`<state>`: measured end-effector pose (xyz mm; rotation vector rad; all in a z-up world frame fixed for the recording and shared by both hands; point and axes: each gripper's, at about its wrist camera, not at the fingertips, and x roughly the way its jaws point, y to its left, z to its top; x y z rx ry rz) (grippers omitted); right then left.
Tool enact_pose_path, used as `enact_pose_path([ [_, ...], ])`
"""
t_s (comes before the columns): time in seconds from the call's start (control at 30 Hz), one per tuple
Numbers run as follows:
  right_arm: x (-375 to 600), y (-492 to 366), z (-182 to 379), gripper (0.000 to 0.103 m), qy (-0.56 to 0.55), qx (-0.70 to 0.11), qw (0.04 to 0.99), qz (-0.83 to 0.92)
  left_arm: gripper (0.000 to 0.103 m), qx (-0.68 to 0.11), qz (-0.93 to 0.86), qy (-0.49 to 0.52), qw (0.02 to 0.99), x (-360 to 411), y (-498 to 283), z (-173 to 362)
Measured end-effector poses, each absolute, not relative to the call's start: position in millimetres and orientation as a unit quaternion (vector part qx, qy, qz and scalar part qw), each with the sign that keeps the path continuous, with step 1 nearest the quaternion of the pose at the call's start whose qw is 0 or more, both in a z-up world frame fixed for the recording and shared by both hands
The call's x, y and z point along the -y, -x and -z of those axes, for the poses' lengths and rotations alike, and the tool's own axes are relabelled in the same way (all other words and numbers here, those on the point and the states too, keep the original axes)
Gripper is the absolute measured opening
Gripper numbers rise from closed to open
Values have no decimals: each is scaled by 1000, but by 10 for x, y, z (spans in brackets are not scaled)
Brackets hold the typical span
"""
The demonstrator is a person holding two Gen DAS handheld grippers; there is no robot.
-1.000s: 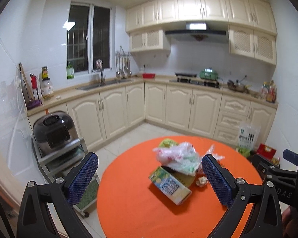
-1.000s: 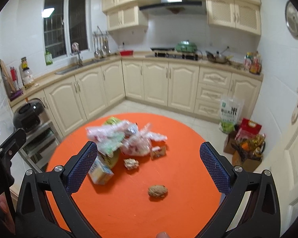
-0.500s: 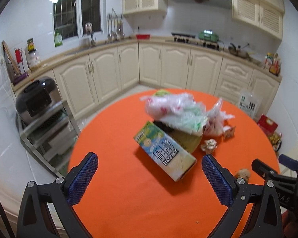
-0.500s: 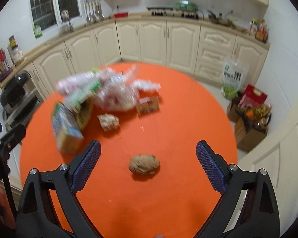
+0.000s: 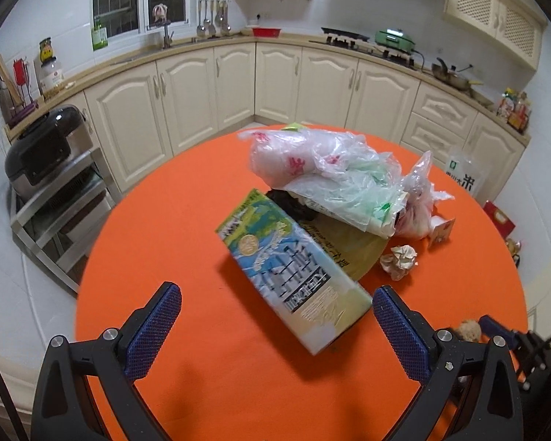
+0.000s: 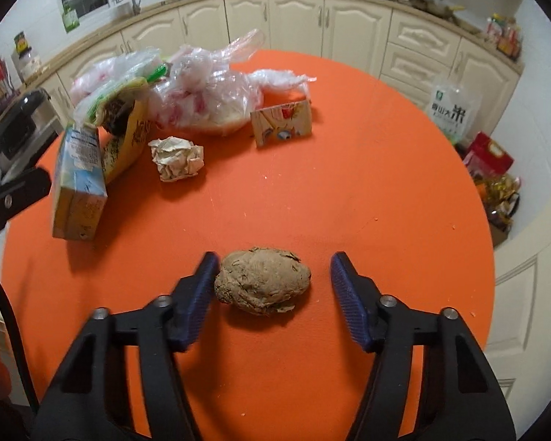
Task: Collect trash
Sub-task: 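Grasp the milk carton with the left tool while the right tool grasps the brown lump, then carry carton and lump to the blue bucket and release both into it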
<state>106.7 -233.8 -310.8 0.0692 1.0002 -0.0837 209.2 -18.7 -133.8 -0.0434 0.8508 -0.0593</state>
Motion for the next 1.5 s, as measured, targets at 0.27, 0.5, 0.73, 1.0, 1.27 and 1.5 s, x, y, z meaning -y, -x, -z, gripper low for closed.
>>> enact_pose_path([
  [0.27, 2345, -1043, 3095, 44, -40, -472, 880, 28, 84, -432, 31, 52, 900, 179, -2373, 1578],
  [0.5, 2462, -1035, 3053, 44, -68, -470, 880, 18, 57, -434, 45, 55, 898, 9, -2300, 1700],
  [0.73, 2543, -964, 2994, 44, -92, -461, 883, 12, 48, -419, 48, 40, 906, -209, -1914, 1759],
  [1.0, 2588, -791, 2895, 44, -105, -444, 890, 6, 45, -399, 55, 7, 915, -176, -1196, 1722],
  [1.27, 2714, -544, 2719, 44, -123, -417, 901, 5, 45, -340, 65, -32, 938, 12, -380, 1506],
  [1.5, 2967, -280, 2460, 44, -143, -377, 915, 11, 45, -279, 109, -41, 953, 306, 453, 1270],
])
